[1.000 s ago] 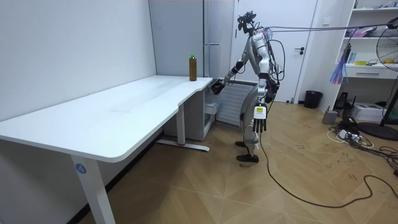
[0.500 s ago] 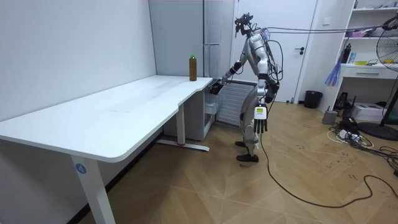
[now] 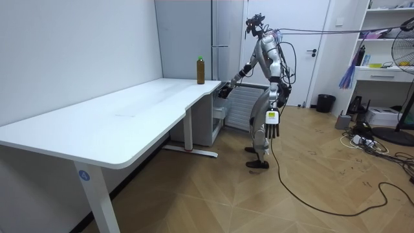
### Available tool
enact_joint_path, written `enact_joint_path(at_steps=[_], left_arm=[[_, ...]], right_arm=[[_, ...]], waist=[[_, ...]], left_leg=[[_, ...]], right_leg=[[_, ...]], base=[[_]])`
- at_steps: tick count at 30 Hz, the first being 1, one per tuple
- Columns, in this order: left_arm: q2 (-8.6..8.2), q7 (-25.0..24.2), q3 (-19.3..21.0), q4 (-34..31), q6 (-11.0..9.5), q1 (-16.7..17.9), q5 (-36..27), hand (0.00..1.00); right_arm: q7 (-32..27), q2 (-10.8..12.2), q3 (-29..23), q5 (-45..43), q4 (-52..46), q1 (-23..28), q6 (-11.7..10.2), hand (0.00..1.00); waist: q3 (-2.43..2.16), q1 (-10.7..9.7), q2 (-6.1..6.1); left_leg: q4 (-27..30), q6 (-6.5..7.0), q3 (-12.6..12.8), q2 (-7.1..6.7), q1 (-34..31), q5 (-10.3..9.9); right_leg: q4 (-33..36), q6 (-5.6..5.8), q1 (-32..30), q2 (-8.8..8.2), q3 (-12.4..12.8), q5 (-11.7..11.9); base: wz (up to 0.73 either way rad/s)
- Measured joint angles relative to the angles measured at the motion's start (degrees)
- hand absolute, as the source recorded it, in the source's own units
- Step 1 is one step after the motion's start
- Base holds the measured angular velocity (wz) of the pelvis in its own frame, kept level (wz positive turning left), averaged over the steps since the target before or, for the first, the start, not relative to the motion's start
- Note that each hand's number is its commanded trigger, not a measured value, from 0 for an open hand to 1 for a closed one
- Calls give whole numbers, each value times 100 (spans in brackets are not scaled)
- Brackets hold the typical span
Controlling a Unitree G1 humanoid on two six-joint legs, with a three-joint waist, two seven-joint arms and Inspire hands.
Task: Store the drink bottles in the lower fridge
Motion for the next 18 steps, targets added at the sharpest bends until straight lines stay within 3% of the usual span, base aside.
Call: enact_joint_path(at_steps=[9,15,18], left_arm=[[17,243,-201,-137,89,1,-4,0],[40,330,-463,-143,109,26,-77,0],[60,330,-465,-143,109,39,-215,0]], right_arm=[[-17,0,12,178,121,17,27,0],[-55,2,108,200,442,35,142,0],[-112,2,238,206,506,36,144,0]], waist=[[2,1,-40],[3,21,-236],[2,42,-275]], left_leg=[[-36,0,0,-22,31,0],[-37,0,1,-8,61,0],[-33,0,0,82,25,0]], right_leg=[[-24,1,54,13,-14,0],[-44,3,103,31,-15,-5],[-173,15,134,120,-29,48]], base=[[0],[0],[-1]])
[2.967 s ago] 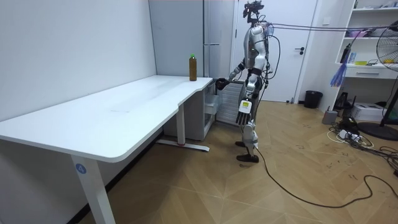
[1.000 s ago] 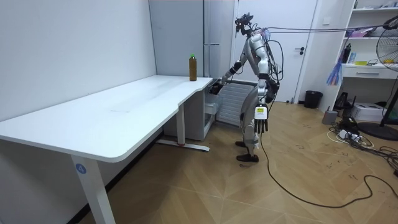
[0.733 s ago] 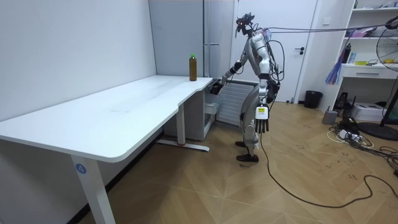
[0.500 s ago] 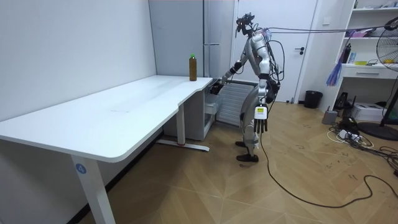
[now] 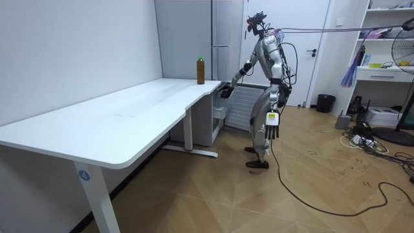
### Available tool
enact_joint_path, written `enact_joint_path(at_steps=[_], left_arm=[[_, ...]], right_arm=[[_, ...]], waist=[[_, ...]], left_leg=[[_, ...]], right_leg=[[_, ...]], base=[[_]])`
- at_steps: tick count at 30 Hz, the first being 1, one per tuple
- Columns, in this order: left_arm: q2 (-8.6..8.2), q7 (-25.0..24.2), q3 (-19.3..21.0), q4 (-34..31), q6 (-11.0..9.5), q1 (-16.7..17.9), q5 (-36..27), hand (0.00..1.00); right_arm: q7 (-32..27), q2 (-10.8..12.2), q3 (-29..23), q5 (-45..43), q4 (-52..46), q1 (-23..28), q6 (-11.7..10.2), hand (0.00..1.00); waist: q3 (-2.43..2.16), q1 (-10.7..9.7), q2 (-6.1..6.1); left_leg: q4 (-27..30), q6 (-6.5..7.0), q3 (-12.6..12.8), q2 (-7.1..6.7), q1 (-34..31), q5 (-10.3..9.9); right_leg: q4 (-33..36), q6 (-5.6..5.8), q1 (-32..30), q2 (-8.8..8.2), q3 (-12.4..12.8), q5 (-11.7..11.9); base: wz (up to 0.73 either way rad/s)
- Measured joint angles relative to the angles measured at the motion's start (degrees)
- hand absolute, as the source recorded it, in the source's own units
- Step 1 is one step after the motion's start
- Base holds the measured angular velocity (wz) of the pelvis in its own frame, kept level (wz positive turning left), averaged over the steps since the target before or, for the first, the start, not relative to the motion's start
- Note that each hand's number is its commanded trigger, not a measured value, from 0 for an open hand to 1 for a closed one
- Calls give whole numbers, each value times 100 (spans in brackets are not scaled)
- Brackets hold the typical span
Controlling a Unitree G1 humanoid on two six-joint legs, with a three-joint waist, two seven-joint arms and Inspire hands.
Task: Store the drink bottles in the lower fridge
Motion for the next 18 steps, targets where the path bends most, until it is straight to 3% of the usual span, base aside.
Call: enact_joint_path(at_steps=[9,10,11,18], left_arm=[[46,0,2,-26,51,10,-7,0],[46,0,2,-32,59,10,-8,0],[45,0,2,-34,65,10,-7,0],[46,-6,7,-44,103,11,-6,0]], right_arm=[[-259,-1,-4,-12,18,0,-2,0],[-297,-1,-4,-14,18,0,-2,58],[-312,-1,-4,-14,18,-1,-2,100],[-380,-1,-4,-31,18,2,-6,100]], waist=[[-1,70,3],[-1,78,3],[-1,83,3],[-1,116,4]], left_leg=[[-14,2,1,8,-3,1],[-15,2,1,8,-3,1],[-16,2,1,9,-3,1],[-44,2,3,5,8,1]], right_leg=[[-79,-5,32,43,-57,49],[-72,-5,32,42,-59,49],[-71,-5,32,42,-60,48],[-88,-4,38,43,-58,45]], base=[[-1],[0],[0],[0]])
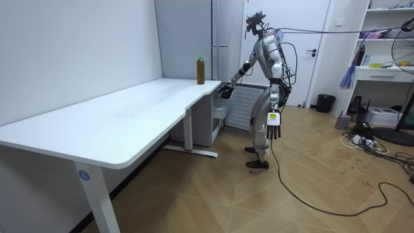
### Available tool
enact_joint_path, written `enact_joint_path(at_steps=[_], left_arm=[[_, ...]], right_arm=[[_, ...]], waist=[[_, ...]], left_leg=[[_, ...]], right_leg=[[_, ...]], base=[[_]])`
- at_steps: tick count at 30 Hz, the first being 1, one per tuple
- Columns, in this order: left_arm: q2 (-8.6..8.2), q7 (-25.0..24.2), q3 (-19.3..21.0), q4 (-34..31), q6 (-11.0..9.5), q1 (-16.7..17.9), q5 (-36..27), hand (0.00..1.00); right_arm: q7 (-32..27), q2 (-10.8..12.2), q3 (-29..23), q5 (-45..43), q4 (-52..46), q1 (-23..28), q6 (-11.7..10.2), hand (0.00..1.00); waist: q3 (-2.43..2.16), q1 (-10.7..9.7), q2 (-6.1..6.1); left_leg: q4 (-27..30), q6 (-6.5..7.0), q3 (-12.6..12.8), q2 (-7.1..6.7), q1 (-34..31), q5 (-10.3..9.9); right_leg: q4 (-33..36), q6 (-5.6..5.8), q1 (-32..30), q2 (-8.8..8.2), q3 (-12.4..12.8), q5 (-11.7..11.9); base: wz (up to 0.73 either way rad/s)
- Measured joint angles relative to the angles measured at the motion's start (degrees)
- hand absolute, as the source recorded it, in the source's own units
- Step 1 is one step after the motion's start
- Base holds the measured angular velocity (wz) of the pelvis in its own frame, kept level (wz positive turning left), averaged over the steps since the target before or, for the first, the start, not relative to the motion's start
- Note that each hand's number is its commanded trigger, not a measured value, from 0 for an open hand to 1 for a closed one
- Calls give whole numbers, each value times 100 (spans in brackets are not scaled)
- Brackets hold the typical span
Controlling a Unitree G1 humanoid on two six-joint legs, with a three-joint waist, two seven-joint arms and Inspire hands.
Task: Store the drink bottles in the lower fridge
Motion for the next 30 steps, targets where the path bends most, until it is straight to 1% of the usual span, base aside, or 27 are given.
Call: enact_joint_path(at_steps=[9,13,17,23,27,30], left_arm=[[12,-16,13,-29,-35,3,-20,0],[13,-13,3,-16,-90,3,-409,0],[14,-13,-5,27,-108,3,-650,0],[12,-13,-7,42,-115,5,-680,0],[13,-13,-21,33,-120,11,-680,0],[22,-13,-105,40,-128,11,-677,0]], right_arm=[[3,-2,13,-218,-1,87,-24,100],[3,-2,17,-247,-2,86,-33,100],[3,-2,18,-248,-17,86,-33,100],[1,-2,61,-282,-28,86,-34,100],[1,-5,70,-322,-32,84,-36,100],[18,-17,185,-330,-33,84,-36,100]], waist=[[-5,2,10],[-9,-1,17],[-8,-2,18],[3,-1,49],[1,0,55],[1,-3,54]], left_leg=[[-119,3,-5,14,86,3],[-140,5,-4,-4,87,4],[-141,8,-5,-4,89,5],[-239,30,-7,-4,232,19],[-270,31,-6,-3,254,21],[-293,32,0,-7,279,20]], right_leg=[[-173,27,102,58,4,25],[-168,31,102,10,-31,24],[-169,38,127,1,-52,19],[-247,67,264,11,-44,-2],[-267,71,282,9,-50,-5],[-257,79,288,-7,-44,-10]], base=[[-1],[0],[0],[0],[0],[0]])
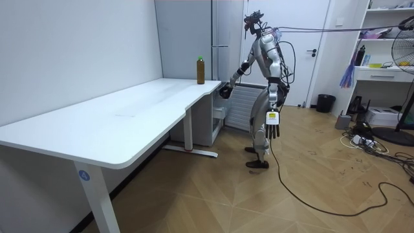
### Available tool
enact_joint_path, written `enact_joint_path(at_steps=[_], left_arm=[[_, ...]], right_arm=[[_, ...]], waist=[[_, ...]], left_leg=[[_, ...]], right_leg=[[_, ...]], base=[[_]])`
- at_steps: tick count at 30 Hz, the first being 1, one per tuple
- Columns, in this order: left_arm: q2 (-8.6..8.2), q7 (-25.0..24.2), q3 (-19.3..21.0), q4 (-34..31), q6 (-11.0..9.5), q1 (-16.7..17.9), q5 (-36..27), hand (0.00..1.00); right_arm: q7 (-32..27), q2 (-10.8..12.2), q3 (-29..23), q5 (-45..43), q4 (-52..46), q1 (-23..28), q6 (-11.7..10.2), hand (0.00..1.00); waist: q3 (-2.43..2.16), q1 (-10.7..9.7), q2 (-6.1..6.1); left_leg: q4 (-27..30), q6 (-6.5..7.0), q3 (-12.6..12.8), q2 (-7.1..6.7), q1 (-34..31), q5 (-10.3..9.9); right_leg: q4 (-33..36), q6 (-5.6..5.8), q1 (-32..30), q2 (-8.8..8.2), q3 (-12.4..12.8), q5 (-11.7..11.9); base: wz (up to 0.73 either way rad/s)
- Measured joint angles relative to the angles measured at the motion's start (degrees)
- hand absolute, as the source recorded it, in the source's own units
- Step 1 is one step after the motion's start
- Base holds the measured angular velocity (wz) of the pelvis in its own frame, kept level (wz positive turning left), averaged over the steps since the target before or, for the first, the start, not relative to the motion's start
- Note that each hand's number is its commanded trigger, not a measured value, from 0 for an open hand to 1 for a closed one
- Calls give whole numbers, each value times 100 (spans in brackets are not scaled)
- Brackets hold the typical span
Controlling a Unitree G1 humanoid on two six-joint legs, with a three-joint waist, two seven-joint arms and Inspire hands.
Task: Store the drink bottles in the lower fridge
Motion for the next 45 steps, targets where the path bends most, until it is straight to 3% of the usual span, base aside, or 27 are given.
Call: enact_joint_path(at_steps=[10,11,45], left_arm=[[1,0,-17,6,2,0,0,0],[1,0,-17,6,5,0,0,0],[16,2,-12,-12,-7,2,14,0]], right_arm=[[-4,-3,-2,1,0,0,0,100],[-18,-6,-3,1,0,1,0,0],[-140,-11,31,164,-242,75,-28,0]], waist=[[1,-10,0],[1,-16,1],[3,-95,-22]], left_leg=[[-16,2,3,-3,2,-1],[-14,2,3,-6,5,-1],[69,6,23,-2,-1,-4]], right_leg=[[4,17,11,-10,-7,-14],[0,19,11,-14,-6,-25],[93,23,26,-15,20,-70]], base=[[0],[0],[0]])
